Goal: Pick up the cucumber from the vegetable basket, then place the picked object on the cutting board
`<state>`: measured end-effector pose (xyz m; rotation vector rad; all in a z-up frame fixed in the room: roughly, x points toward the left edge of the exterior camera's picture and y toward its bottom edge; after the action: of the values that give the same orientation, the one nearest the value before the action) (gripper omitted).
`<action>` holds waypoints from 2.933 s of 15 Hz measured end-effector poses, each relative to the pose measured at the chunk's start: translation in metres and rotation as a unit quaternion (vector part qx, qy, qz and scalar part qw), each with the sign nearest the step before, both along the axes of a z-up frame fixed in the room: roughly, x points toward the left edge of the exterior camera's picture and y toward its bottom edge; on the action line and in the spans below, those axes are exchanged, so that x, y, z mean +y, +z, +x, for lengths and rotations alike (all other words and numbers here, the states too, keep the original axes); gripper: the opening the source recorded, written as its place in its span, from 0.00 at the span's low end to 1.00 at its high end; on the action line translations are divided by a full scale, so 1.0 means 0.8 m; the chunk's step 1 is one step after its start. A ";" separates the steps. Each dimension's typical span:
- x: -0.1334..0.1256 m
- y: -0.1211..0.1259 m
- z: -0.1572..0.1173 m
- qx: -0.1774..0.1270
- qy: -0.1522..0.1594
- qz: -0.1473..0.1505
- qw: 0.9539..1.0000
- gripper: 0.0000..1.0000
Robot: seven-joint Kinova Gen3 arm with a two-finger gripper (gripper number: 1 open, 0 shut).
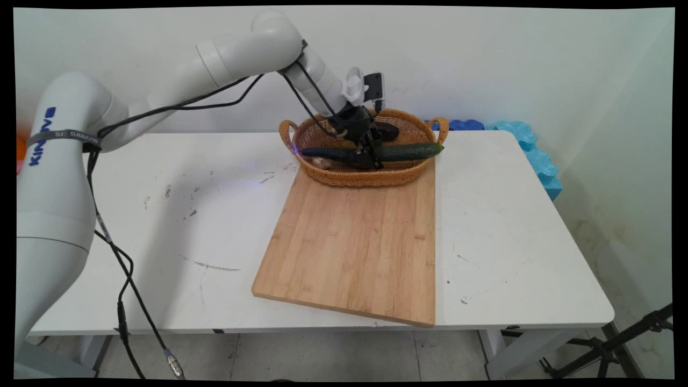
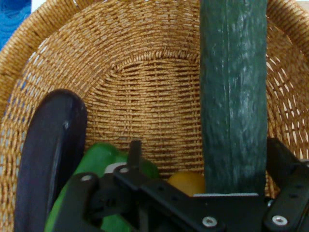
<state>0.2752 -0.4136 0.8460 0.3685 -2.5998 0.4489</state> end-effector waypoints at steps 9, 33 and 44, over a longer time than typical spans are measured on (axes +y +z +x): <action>-0.008 -0.005 -0.013 -0.001 -0.010 0.004 1.000 0.00; 0.058 0.101 -0.036 0.026 0.015 -0.020 0.999 0.00; 0.166 0.139 -0.069 0.034 0.020 0.007 0.999 0.00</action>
<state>0.2203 -0.2809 0.9570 0.4342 -2.5341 0.4241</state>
